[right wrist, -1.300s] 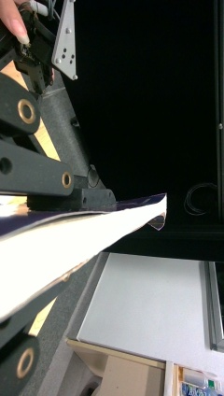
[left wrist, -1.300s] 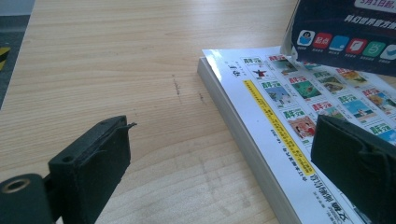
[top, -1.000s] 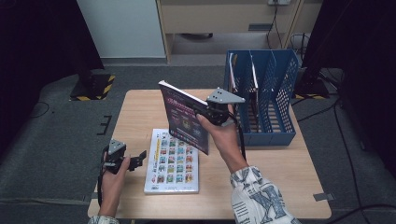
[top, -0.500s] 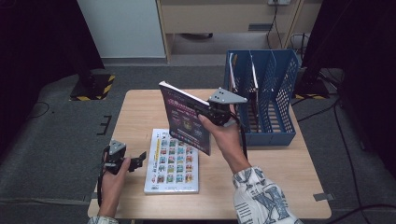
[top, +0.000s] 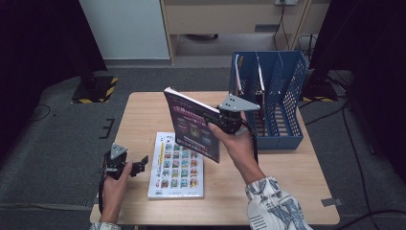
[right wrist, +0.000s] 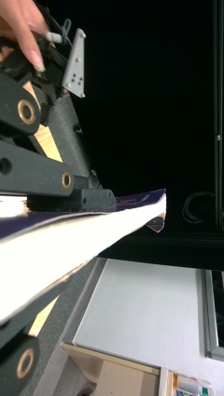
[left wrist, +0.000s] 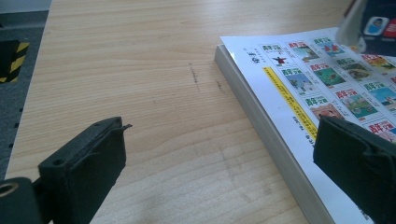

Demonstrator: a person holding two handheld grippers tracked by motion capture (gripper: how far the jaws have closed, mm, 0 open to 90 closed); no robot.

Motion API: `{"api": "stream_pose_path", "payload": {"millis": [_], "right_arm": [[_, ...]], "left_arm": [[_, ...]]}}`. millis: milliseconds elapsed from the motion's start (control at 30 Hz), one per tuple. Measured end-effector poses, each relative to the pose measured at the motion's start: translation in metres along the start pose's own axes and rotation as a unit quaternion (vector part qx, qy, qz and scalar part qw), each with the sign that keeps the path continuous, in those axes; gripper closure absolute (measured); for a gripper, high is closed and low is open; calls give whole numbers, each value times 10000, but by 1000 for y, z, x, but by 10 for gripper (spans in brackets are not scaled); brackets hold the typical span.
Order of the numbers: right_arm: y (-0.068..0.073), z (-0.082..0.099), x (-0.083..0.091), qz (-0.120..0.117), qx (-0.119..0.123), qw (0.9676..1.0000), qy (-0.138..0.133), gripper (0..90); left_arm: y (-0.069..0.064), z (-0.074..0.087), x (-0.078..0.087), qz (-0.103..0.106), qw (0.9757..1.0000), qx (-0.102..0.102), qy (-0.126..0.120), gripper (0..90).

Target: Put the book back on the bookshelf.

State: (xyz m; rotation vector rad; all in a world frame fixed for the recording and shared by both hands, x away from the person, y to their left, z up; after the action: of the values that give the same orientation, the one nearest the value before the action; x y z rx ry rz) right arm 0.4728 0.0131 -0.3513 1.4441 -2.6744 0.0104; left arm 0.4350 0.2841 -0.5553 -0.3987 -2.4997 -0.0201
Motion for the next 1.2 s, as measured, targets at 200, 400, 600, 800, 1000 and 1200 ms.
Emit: {"api": "stream_pose_path", "payload": {"millis": [200,400,600,800,1000,1200], "right_arm": [[3,5,18,-43,3,10000,14,827],[3,13,37,-65,-38,10000,62,826],[1,22,54,-39,-101,9999,85,827],[-2,24,70,18,-142,9999,29,826],[-2,25,84,48,-136,9999,-32,826],[-7,28,96,104,-149,9998,6,827]], "left_arm": [[-1,2,-2,8,10000,-24,57,23],[-2,2,-3,-19,9999,-79,83,29],[-2,4,-4,4,9999,-101,134,55],[0,5,-6,-40,9997,-128,179,42],[5,11,-9,-45,9994,-36,338,43],[11,17,-13,-139,9987,-10,493,40]]}}
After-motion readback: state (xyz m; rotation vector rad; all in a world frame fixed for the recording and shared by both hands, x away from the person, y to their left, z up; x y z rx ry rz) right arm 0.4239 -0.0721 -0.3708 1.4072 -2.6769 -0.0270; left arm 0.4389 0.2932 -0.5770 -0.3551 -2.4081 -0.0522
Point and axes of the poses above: each handheld gripper's, and its own axes: x roughly backward along the jaws, z roughly out of its underside, y roughly to its left, the point moved 9 cm from there along -x, roughly forward along the jaws, and after that the axes turned 1 degree about x, right-handed, at the moved point
